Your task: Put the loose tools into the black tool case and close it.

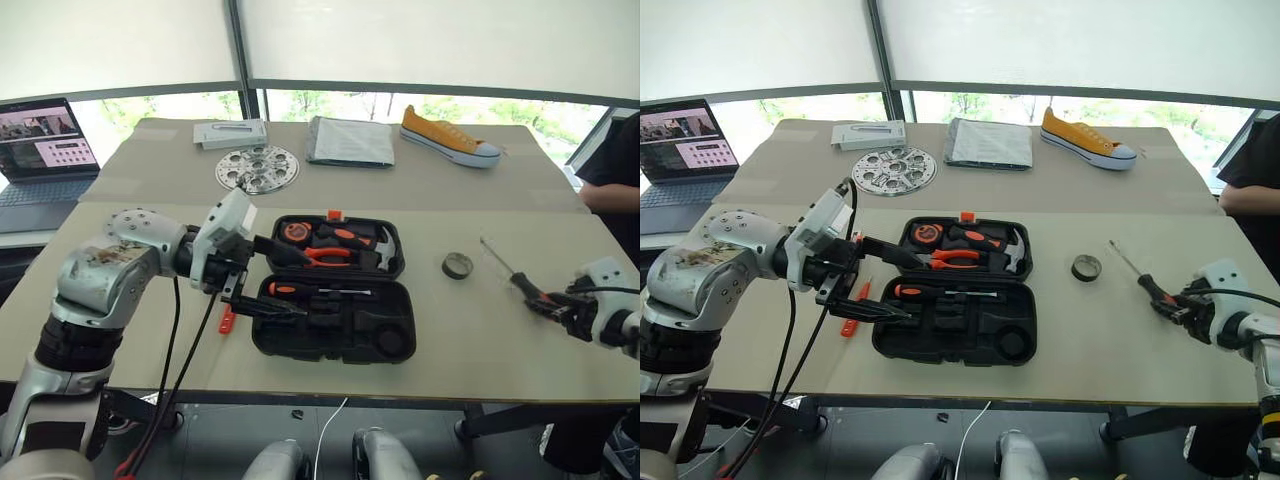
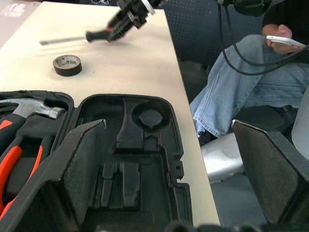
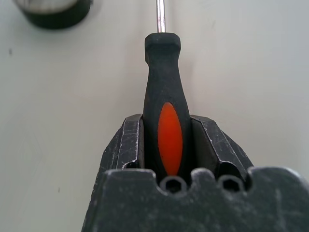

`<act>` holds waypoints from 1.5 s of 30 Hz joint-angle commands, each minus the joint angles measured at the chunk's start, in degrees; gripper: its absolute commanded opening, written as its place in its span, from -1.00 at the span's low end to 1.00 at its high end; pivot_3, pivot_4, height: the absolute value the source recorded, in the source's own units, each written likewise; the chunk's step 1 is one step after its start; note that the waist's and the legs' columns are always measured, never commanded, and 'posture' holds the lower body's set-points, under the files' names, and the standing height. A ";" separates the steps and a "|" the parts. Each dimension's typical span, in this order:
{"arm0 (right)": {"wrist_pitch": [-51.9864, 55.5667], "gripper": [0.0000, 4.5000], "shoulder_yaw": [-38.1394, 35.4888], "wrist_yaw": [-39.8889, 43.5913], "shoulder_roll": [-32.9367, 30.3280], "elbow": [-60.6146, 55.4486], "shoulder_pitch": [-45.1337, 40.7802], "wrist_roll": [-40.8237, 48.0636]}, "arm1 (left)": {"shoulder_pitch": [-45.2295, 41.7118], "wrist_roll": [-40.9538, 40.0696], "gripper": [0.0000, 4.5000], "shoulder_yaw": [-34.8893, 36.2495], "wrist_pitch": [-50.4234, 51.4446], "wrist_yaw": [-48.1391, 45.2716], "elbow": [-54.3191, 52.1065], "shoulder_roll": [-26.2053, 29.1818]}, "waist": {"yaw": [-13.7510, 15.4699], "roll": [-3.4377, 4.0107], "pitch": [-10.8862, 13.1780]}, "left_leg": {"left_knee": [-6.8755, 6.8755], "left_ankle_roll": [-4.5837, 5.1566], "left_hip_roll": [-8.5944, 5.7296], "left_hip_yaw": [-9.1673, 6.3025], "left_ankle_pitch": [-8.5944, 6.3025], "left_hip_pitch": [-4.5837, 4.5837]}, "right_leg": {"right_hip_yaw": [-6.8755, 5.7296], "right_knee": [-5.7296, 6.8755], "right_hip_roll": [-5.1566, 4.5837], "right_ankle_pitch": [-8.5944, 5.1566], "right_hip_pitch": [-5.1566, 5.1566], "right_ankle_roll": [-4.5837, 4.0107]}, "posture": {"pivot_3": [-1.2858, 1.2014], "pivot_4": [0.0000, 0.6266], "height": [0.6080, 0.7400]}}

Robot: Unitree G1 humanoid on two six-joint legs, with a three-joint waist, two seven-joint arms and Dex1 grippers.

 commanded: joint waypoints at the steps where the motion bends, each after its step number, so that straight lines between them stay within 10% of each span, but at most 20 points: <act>1: 1.94 -0.55 2.12 5.49 -1.44 -16.39 -5.25 5.22 | 2.28 -1.07 1.00 4.29 -0.34 0.17 -0.57 3.33 | -0.63 0.03 0.01 | -0.03 -0.01 0.00 -0.01 0.00 0.00 | 0.01 0.01 0.01 -0.01 -0.02 -0.02 | 0.03 -0.52 1.00; 14: 2.13 -0.55 33.88 18.38 3.74 -31.86 -17.26 -3.25 | 15.84 2.23 1.00 10.18 -7.28 2.06 -2.59 10.86 | 1.39 -0.05 0.05 | -0.22 0.12 -0.04 -0.23 -0.07 -0.11 | -0.32 -0.41 -0.06 0.02 -0.02 0.03 | 0.03 -0.52 1.00; 31: -4.85 -0.55 36.69 18.76 8.77 -21.94 -17.46 -12.19 | 16.20 1.03 1.00 9.80 -7.69 4.45 -4.32 10.58 | 0.27 -0.09 0.06 | -0.36 0.04 -0.07 -0.24 -0.03 -0.04 | -0.43 -0.54 0.02 0.06 0.01 0.05 | 0.03 -0.52 1.00; 32: -4.44 -0.11 36.39 18.58 9.02 -22.24 -17.43 -11.95 | 16.00 1.09 1.00 9.65 -7.76 4.46 -4.17 10.52 | 0.25 -0.09 0.06 | -0.35 0.04 -0.07 -0.24 -0.03 -0.04 | -0.43 -0.54 0.02 0.06 0.01 0.05 | 0.03 -0.52 1.00; 39: 0.79 0.86 33.37 15.87 12.31 -25.11 -19.18 -9.95 | 15.38 1.33 1.00 8.93 -8.06 4.32 -3.66 10.20 | -0.11 -0.09 0.06 | -0.38 0.02 -0.07 -0.24 -0.02 -0.03 | -0.43 -0.54 0.02 0.05 0.01 0.04 | 0.03 -0.52 1.00; 45: 2.29 0.17 33.68 15.64 13.74 -25.93 -19.16 -9.77 | 14.45 1.74 1.00 7.97 -8.44 4.44 -3.03 9.51 | -0.15 -0.09 0.06 | -0.38 0.02 -0.07 -0.24 -0.02 -0.03 | -0.44 -0.54 0.02 0.06 0.02 0.04 | 0.03 -0.52 1.00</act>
